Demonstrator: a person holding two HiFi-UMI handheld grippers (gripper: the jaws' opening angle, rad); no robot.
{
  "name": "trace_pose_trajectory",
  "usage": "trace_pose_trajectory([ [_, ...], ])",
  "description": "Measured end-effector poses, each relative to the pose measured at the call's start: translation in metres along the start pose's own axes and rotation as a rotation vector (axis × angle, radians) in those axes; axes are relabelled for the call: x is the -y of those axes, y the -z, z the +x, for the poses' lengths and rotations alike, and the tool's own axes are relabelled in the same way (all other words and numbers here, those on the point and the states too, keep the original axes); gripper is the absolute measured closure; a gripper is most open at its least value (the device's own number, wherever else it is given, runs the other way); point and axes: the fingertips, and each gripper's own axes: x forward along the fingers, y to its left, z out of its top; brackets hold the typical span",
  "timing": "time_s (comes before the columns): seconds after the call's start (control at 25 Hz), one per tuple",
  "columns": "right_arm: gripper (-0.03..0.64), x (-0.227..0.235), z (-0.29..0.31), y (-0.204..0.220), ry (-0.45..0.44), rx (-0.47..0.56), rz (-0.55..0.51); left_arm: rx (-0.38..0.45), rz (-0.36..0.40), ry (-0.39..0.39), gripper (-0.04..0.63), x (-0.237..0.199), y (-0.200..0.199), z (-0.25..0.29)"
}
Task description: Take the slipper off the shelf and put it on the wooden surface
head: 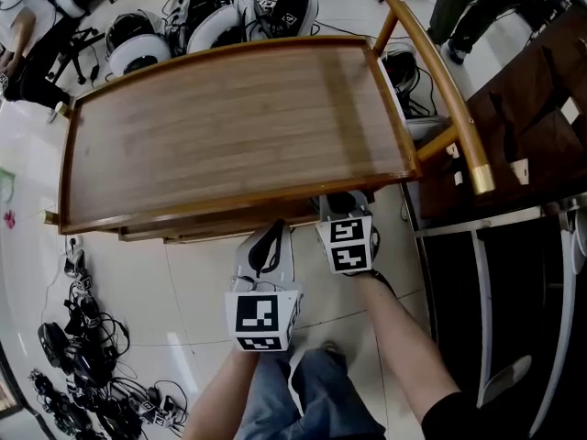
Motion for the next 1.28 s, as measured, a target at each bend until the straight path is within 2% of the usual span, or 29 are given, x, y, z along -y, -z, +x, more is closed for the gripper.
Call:
trace_pose_trajectory([
  [0.08,0.584,-0.003,0.002,-0.001,-0.011,0.001,-0.010,-0.004,-0.001,0.000,0.589,-0.003,0.001,0.000],
  [0.16,0.521,-0.005,0.001,0.000,-0.023,-0.005,-0.005,-0.010,-0.004,0.003,0.589,-0.004,0.001,-0.001],
  [0.24,0.495,-0.005,-0.003,0.001,-0.021,-0.015,0.000,-0.018,-0.008,0.007,0.589,-0.005,-0.001,-0.002],
  [0.56,0.495,-0.008,-0.030,-0.017,-0.010,-0.039,-0.003,-0.057,-0.041,0.025,0.589,-0.007,-0.021,-0.013],
  [0.88,0.500,-0.016,-0.074,-0.035,0.002,-0.027,0.056,-0.070,-0.029,0.059,0.589,0.003,-0.049,-0.027],
  [1.12,0.546,-0.018,-0.116,-0.068,0.051,0.023,0.090,-0.100,-0.056,0.069,0.589,0.006,-0.066,-0.042],
  [1.28,0.570,-0.013,-0.142,-0.092,0.096,0.056,0.098,-0.111,-0.042,0.091,0.589,0.016,-0.084,-0.051],
])
